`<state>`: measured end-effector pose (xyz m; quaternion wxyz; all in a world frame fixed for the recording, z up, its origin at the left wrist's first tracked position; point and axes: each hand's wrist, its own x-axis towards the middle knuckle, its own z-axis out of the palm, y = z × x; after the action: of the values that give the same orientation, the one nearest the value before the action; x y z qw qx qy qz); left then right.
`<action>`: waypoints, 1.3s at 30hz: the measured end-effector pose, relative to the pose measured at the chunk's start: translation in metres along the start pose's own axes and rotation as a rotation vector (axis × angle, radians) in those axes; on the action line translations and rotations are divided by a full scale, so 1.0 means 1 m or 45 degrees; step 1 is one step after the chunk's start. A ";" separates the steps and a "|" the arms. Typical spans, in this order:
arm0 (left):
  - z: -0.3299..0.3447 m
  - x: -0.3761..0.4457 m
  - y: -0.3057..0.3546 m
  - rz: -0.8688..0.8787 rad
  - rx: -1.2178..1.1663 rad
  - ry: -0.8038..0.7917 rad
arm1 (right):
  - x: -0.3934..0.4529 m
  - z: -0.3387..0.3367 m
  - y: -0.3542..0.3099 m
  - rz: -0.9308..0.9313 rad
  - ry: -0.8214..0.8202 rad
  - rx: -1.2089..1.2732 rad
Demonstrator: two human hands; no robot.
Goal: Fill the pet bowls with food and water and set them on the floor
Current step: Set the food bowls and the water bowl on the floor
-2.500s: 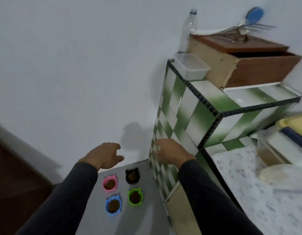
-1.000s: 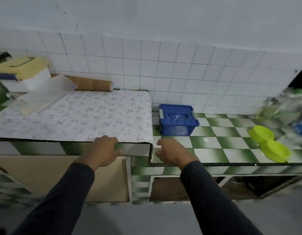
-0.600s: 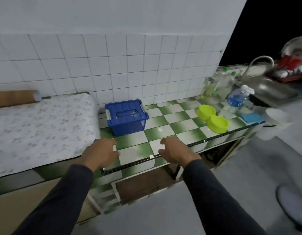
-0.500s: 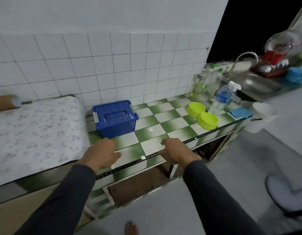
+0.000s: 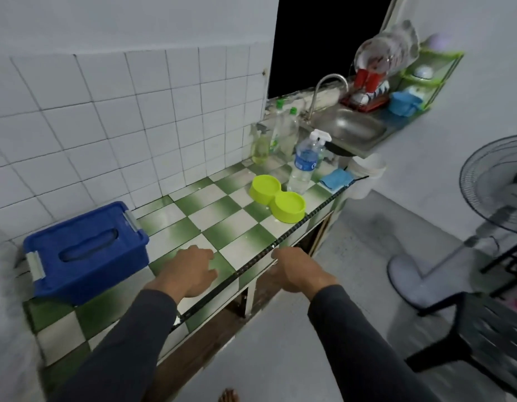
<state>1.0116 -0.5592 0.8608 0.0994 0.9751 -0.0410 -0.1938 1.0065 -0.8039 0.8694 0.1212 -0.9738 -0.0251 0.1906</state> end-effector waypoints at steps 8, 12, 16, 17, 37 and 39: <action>-0.022 0.097 0.033 0.104 0.048 -0.032 | 0.067 -0.031 0.034 0.097 0.020 0.099; -0.031 0.132 0.049 0.139 0.069 -0.045 | 0.095 -0.042 0.052 0.126 0.033 0.135; -0.032 0.167 0.065 0.149 0.064 -0.067 | 0.124 -0.051 0.074 0.149 0.043 0.133; -0.031 0.175 0.068 0.147 0.060 -0.075 | 0.131 -0.052 0.080 0.149 0.041 0.127; -0.009 0.327 0.143 -0.024 -0.012 -0.036 | 0.279 -0.094 0.211 0.072 -0.010 0.175; -0.007 0.334 0.145 -0.038 -0.069 -0.020 | 0.288 -0.090 0.218 0.060 -0.031 0.199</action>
<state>1.3157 -0.7387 0.7738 0.1224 0.9710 -0.0219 -0.2040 1.3079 -1.0079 0.7912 0.1920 -0.9593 0.0114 0.2067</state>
